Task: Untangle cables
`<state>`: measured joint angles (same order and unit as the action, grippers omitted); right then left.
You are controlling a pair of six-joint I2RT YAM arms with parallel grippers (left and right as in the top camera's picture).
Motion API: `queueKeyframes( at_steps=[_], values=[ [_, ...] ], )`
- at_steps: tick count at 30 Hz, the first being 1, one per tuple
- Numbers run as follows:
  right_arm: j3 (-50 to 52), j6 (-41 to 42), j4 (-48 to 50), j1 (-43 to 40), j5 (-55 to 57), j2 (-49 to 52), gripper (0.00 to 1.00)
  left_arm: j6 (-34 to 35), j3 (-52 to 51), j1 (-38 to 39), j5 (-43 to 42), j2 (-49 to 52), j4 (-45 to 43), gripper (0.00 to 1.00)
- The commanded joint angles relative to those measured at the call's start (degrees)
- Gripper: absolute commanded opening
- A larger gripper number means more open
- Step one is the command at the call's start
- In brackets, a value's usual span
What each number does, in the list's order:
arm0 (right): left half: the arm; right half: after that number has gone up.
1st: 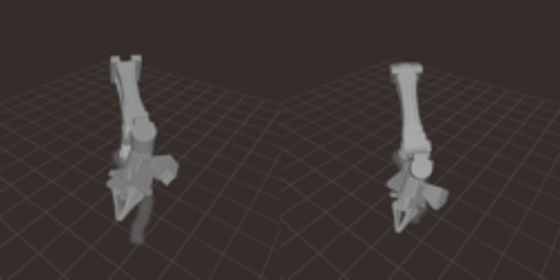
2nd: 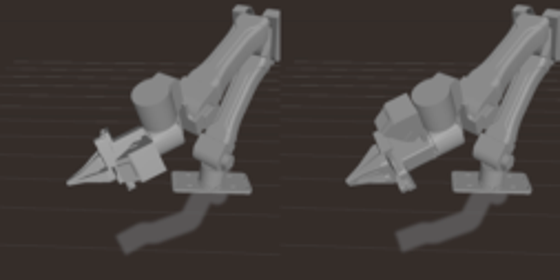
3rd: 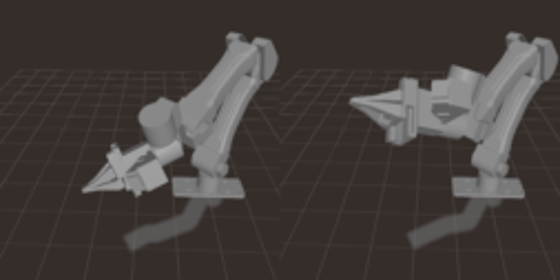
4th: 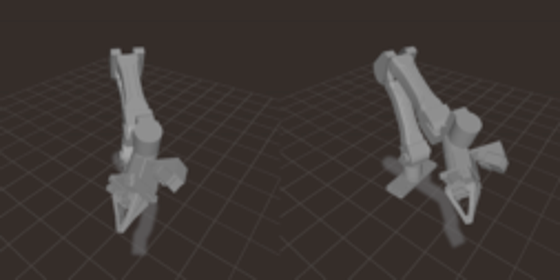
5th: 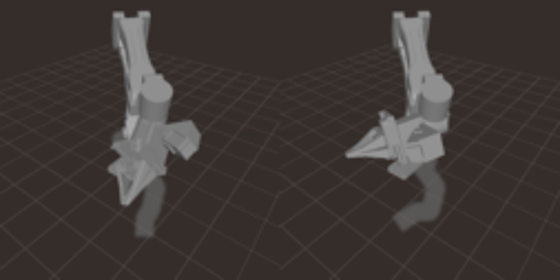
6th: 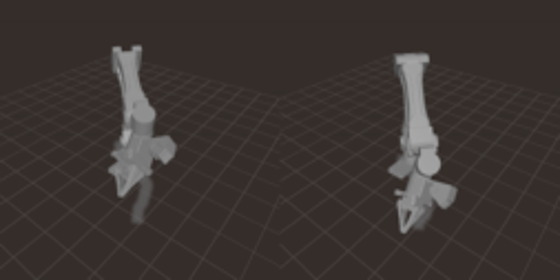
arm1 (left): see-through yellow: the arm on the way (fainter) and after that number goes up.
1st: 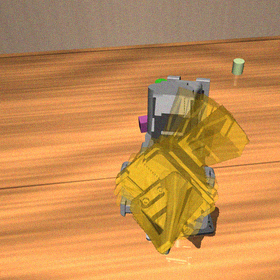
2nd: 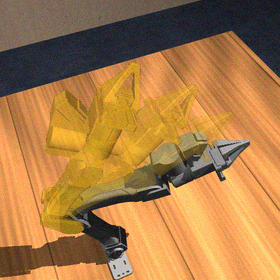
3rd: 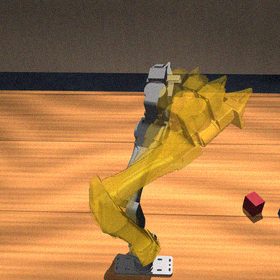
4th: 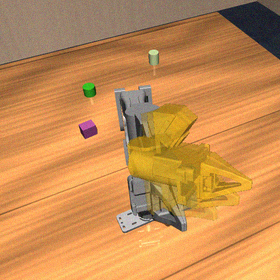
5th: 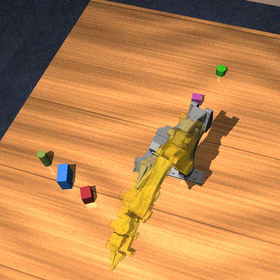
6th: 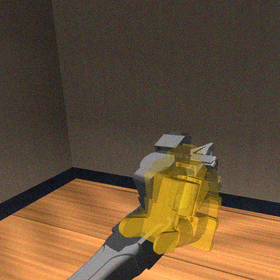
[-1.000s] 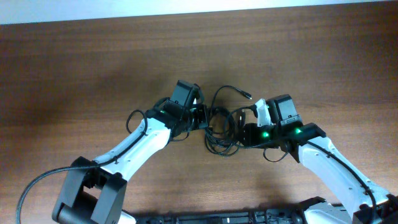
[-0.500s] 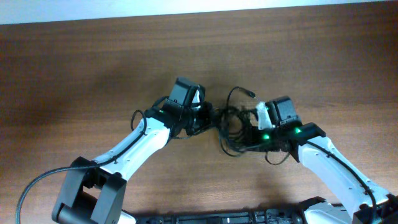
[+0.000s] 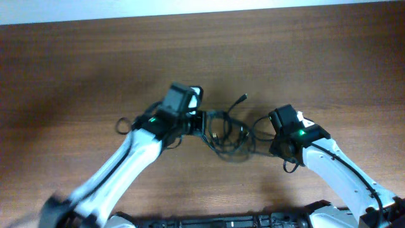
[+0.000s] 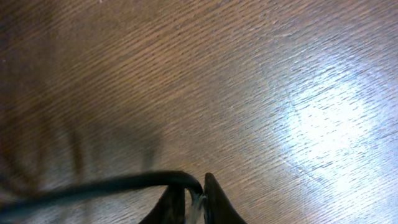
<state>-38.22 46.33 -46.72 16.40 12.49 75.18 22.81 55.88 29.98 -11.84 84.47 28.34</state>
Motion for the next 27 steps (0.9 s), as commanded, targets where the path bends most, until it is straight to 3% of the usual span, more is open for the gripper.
queueKeyframes(
  at_steps=[1, 4, 5, 6, 9, 11, 13, 16, 18, 21, 27],
  values=[
    [0.59, 1.16, -1.53, -0.74, 7.89, 0.2, 0.11, -7.28, 0.87, -5.6, 8.94, -15.08, -0.35, 0.0],
    [0.57, 1.16, -1.53, -0.74, 7.52, 0.2, 0.15, -7.26, 0.87, -10.51, 1.42, -22.08, -0.39, 0.0],
    [0.59, 1.14, -0.7, -0.74, 6.21, 0.2, 0.19, -7.28, 0.87, -11.28, -6.32, -21.59, -0.39, 0.0],
    [0.59, -0.72, 1.64, -0.74, 2.21, 0.2, 0.32, -7.32, 0.85, -11.28, -8.52, -19.87, -0.35, 0.0],
    [0.59, -22.49, 13.09, -0.74, -20.94, 0.2, 0.4, -7.54, 0.85, -11.28, -8.61, -12.48, -0.11, 0.0],
    [0.59, -26.62, 15.45, -0.74, -27.96, 0.2, 0.42, -8.74, 0.85, -11.23, -12.09, -4.79, -0.13, 0.0],
    [0.59, -26.6, 15.56, -0.74, -27.98, 0.2, 0.42, -9.88, 0.85, -9.92, -17.2, 3.43, -0.42, 0.0],
    [-1.29, -26.62, 16.13, -0.74, -33.14, 0.04, 0.45, -9.88, 0.85, -4.09, -17.97, 11.28, -2.34, 0.0],
    [-3.17, -28.15, 16.17, -0.74, -33.83, 0.04, 0.49, -10.14, 0.85, 0.09, -18.01, 12.33, -4.39, 0.0],
    [-3.5, -39.32, 17.25, -0.74, -41.99, 0.04, 0.49, -18.62, 0.85, 4.46, -25.75, 12.33, -4.83, 0.0],
    [-3.48, -41.66, 16.74, -0.68, -39.01, 0.04, 0.48, -22.47, 0.85, 4.48, -32.09, 12.33, -5.14, 0.0]
  ],
)
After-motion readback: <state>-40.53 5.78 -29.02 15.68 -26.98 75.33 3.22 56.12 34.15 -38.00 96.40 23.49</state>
